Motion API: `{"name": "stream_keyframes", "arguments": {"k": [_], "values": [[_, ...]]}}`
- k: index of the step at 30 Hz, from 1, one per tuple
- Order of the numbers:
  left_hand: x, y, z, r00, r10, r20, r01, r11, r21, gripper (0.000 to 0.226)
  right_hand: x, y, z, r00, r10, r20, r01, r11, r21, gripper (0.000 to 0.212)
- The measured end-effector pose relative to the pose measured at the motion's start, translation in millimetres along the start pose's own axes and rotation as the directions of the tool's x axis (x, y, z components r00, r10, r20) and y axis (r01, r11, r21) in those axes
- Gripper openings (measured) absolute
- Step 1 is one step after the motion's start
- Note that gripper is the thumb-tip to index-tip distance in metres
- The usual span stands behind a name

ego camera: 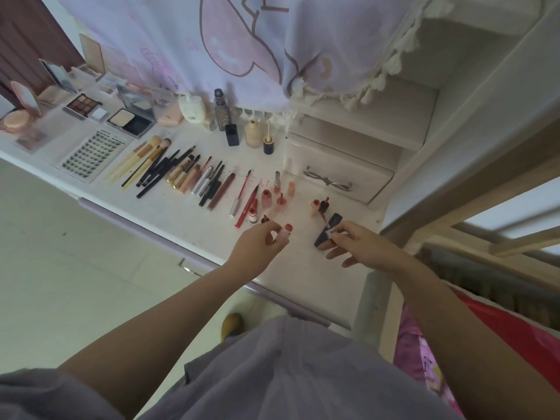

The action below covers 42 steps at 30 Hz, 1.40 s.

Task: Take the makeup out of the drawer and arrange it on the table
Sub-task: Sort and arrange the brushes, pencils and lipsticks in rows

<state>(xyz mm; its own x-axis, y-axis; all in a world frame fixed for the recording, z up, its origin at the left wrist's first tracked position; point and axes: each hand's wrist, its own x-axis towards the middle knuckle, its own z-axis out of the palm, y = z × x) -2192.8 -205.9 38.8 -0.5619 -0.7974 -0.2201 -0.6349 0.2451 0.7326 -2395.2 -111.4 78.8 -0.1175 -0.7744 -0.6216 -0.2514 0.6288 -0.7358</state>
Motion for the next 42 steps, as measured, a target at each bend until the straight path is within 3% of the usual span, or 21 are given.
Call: {"name": "stream_keyframes", "arguments": {"k": [3, 8, 12, 16, 20, 24, 27, 30, 34, 42], "values": [[0, -5, 14, 0.996, -0.075, -0.057, 0.073, 0.997, -0.031, 0.028, 18, 9, 24, 0.976, -0.081, -0.200, 0.094, 0.994, 0.056, 0.009], [9, -2, 34, 0.981, -0.145, -0.127, 0.137, 0.988, -0.069, 0.021, 49, 15, 57, 0.864, -0.235, -0.446, 0.158, 0.966, -0.204, 0.015], [17, -4, 46, 0.975, -0.181, -0.133, 0.171, 0.982, -0.083, 0.013, 69, 13, 68, 0.852, -0.265, -0.452, 0.033, 0.888, -0.458, 0.040], [24, -7, 52, 0.967, -0.197, -0.159, 0.189, 0.980, -0.064, 0.010, 80, 13, 66, 0.829, -0.322, -0.457, -0.053, 0.769, -0.637, 0.025], [25, -11, 57, 0.971, -0.185, -0.153, 0.177, 0.982, -0.067, 0.007, 83, 16, 65, 0.827, -0.344, -0.444, -0.076, 0.715, -0.695, 0.024], [20, -13, 56, 0.975, -0.176, -0.138, 0.168, 0.984, -0.064, 0.019, 77, 17, 57, 0.834, -0.369, -0.410, -0.018, 0.724, -0.689, 0.033], [4, -20, 52, 0.974, -0.207, -0.094, 0.204, 0.978, -0.043, 0.026, 66, 25, 34, 0.817, -0.363, -0.448, -0.028, 0.750, -0.660, 0.027], [-15, -26, 51, 0.979, -0.200, 0.029, 0.198, 0.979, 0.049, 0.015, 65, 33, 9, 0.813, -0.247, -0.527, -0.075, 0.854, -0.515, 0.021], [-7, -12, 61, 0.978, -0.116, 0.176, 0.065, 0.960, 0.273, 0.020, 73, 33, 4, 0.878, -0.132, -0.460, -0.101, 0.889, -0.447, 0.027], [7, 15, 81, 0.965, -0.055, 0.257, -0.075, 0.879, 0.472, 0.027, 59, 48, 29, 0.891, 0.061, -0.450, -0.212, 0.932, -0.294, 0.026]]}}
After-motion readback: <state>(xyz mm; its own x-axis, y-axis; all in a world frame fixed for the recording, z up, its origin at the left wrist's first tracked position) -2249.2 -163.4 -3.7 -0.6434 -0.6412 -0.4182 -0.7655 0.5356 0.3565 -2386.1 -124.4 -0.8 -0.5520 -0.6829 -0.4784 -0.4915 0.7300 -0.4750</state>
